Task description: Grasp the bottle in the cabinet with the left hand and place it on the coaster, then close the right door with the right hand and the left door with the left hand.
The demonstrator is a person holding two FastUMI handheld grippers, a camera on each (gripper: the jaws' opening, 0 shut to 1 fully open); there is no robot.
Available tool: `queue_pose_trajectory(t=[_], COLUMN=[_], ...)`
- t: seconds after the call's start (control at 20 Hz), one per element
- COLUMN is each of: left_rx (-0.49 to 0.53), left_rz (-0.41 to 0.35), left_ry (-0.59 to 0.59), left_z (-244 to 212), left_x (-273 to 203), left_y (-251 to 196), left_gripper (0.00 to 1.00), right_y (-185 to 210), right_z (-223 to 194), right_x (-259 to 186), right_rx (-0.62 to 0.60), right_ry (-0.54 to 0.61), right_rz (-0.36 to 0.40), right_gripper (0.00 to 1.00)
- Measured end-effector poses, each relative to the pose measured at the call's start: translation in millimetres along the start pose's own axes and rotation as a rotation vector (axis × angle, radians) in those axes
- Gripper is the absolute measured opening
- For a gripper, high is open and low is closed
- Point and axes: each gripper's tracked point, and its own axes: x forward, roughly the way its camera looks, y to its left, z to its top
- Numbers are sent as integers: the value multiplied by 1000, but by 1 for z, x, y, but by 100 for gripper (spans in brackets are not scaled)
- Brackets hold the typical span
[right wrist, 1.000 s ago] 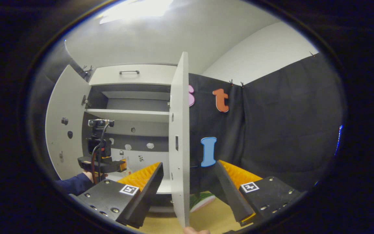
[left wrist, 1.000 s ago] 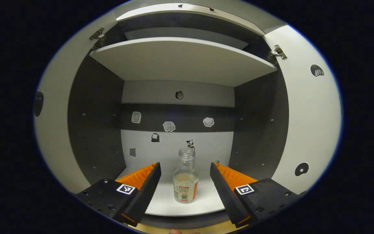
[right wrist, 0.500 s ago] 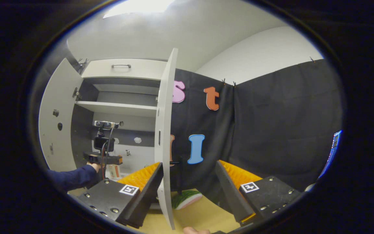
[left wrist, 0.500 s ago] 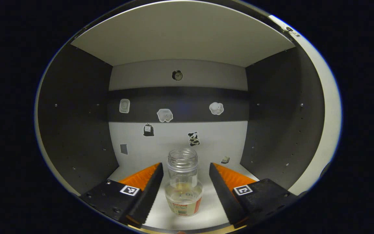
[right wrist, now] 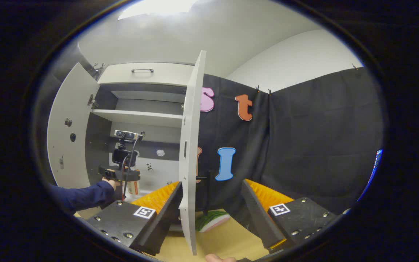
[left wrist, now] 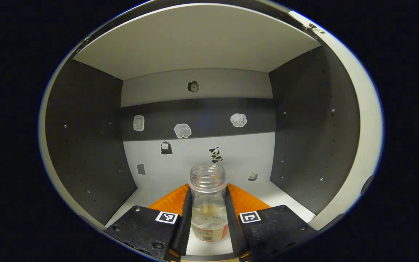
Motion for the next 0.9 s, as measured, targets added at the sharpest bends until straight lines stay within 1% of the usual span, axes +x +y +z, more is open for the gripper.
queue_pose_trajectory(t=[0.05,0.2,0.25,0.3,0.35,0.4,0.45,0.5,0.65,0.9], left_rx=[-3,-33,-43,-53,-60,-68,-79,-90,-115,-136], left_rz=[-13,-39,-47,-52,-54,-53,-51,-47,-19,21], left_ry=[-11,-49,-57,-61,-63,-64,-63,-61,-53,-5], left_z=[3,11,12,11,11,9,7,4,-8,-51], left_x=[-10,-49,-62,-75,-87,-98,-109,-120,-150,-187], left_y=[-3,-6,-7,-7,-7,-6,-5,-3,8,24], left_gripper=[47,47,49,47,47,49,49,47,47,47], right_y=[1,5,6,8,10,12,15,17,23,24], right_z=[0,3,4,6,7,9,11,12,16,20], right_x=[1,4,4,5,6,6,5,4,1,-8], right_rx=[5,19,22,25,27,30,34,37,45,60], right_ry=[-2,-16,-22,-28,-35,-41,-45,-48,-58,-63], right_rz=[10,44,55,69,83,98,117,133,176,218], right_gripper=[98,98,98,98,98,98,98,98,98,98])
